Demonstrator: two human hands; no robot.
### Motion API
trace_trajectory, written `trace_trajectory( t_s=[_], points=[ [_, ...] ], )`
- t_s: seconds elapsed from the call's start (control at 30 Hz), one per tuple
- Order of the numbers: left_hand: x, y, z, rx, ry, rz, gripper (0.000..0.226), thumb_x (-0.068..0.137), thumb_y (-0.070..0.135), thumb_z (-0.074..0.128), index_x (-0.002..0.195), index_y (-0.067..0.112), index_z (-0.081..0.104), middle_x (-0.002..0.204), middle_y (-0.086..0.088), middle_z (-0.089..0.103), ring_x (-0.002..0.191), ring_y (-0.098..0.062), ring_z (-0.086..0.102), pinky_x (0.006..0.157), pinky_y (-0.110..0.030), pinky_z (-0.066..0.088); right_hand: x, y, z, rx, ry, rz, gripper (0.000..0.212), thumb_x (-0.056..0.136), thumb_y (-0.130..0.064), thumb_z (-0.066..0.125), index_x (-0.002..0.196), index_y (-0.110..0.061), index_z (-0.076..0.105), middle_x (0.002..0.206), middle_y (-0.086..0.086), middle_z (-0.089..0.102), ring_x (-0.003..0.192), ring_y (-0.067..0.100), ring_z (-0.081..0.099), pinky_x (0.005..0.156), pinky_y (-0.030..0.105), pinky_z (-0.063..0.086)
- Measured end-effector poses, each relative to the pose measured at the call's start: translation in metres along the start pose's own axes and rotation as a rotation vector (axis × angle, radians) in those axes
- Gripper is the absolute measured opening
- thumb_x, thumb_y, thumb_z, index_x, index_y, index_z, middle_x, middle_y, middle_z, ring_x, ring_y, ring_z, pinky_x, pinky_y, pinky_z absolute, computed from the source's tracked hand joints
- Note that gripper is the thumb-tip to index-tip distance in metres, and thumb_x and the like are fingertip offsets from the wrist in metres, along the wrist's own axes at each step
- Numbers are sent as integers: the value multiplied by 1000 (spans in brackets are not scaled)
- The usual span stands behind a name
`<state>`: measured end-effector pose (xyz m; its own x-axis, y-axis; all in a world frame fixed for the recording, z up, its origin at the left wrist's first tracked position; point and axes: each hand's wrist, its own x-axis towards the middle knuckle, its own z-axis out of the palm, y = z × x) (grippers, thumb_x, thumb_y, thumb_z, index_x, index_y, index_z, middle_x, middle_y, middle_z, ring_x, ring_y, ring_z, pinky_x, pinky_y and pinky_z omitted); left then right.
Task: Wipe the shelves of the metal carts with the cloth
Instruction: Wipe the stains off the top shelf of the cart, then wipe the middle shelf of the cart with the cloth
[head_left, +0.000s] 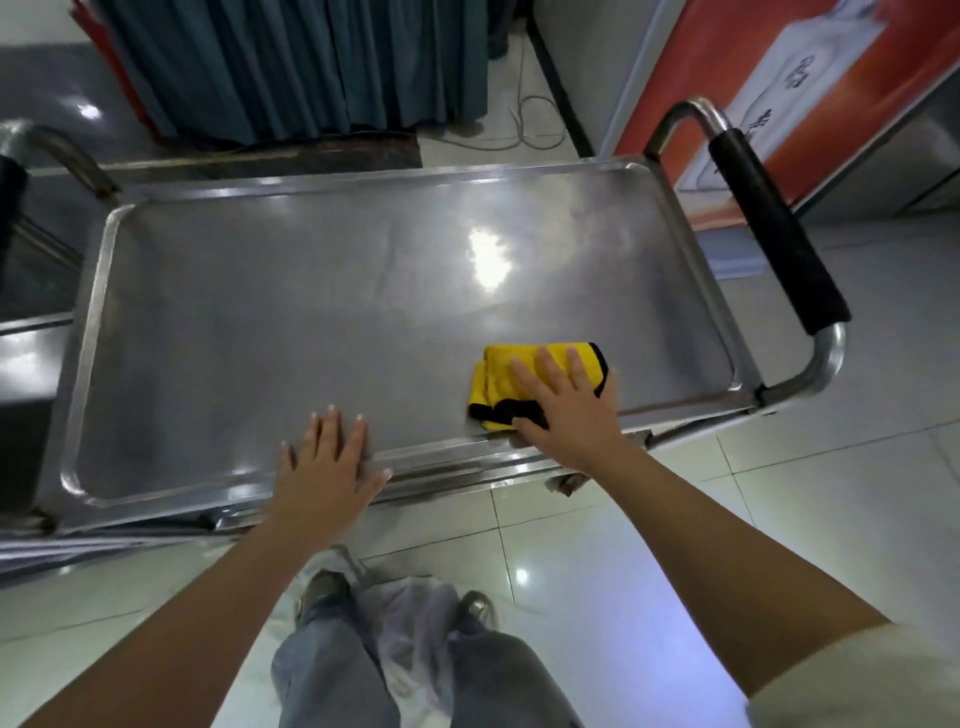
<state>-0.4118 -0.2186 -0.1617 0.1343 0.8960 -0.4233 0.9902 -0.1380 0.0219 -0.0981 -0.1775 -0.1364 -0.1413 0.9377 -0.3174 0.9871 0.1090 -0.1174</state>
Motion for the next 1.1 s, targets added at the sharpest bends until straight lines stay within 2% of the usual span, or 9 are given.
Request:
trace_trajectory(
  t_s=[0.1,0.17,0.23,0.33,0.43,0.6,0.7,0.8,1.1],
  points=[
    [-12,12,11,12,-2,-20,103,71,79,-22,154,23,2,161,-15,1,148,-35,4,115,-54,13,16,-4,0,-1,-88,-36,82,84,-75,37,144,-52,-13,160,-8,-14,146,32,-14,105,72,-2],
    [-16,17,15,27,6,-40,99,73,78,-22,153,23,0,161,-14,1,148,-34,3,115,-54,11,19,-8,3,-40,-97,-44,78,88,-70,37,146,-49,-11,161,-5,-12,146,35,-11,104,73,1],
    [-20,21,17,26,4,-44,94,77,76,-16,153,23,0,161,-13,2,148,-31,4,116,-54,11,18,-12,4,-102,-78,-44,72,95,-55,39,148,-45,-9,162,-2,-7,147,37,-3,106,72,8],
    [-30,24,17,-33,-6,-38,95,76,77,-8,153,21,1,162,-9,3,149,-27,3,117,-50,10,13,-12,-3,-164,-74,-68,75,98,-17,45,150,-40,-4,162,0,0,146,37,8,111,65,16],
    [-42,23,14,-75,-30,-15,94,77,75,-4,153,20,2,162,-8,0,149,-25,-2,118,-48,7,2,-10,-14,-97,-90,-98,77,94,-2,42,151,-38,6,162,0,7,145,33,17,113,58,20],
    [-66,24,16,-55,-34,98,79,92,65,18,153,19,-3,162,-6,-6,149,-22,-6,120,-43,3,-62,-1,-6,80,7,-156,70,91,-4,44,149,-37,24,157,-2,27,139,21,30,110,48,26],
    [-83,22,25,-25,-78,190,75,95,62,18,152,20,-8,161,-4,-9,148,-20,-10,121,-43,-2,-105,1,10,180,39,-130,72,88,-5,54,148,-36,29,154,-3,33,135,23,38,109,46,29],
    [-93,17,33,-11,-78,219,73,97,59,19,152,20,-9,161,-3,-8,148,-18,-8,120,-41,-1,-134,-2,28,258,76,-119,69,88,-1,54,146,-32,34,150,0,40,121,29,53,99,43,39],
    [-78,21,51,-2,-58,186,71,98,58,17,153,19,-3,162,-3,2,149,-18,2,120,-45,8,-129,2,74,145,8,-20,66,95,-5,44,149,-37,25,156,-2,28,136,24,36,106,43,33]
  ],
)
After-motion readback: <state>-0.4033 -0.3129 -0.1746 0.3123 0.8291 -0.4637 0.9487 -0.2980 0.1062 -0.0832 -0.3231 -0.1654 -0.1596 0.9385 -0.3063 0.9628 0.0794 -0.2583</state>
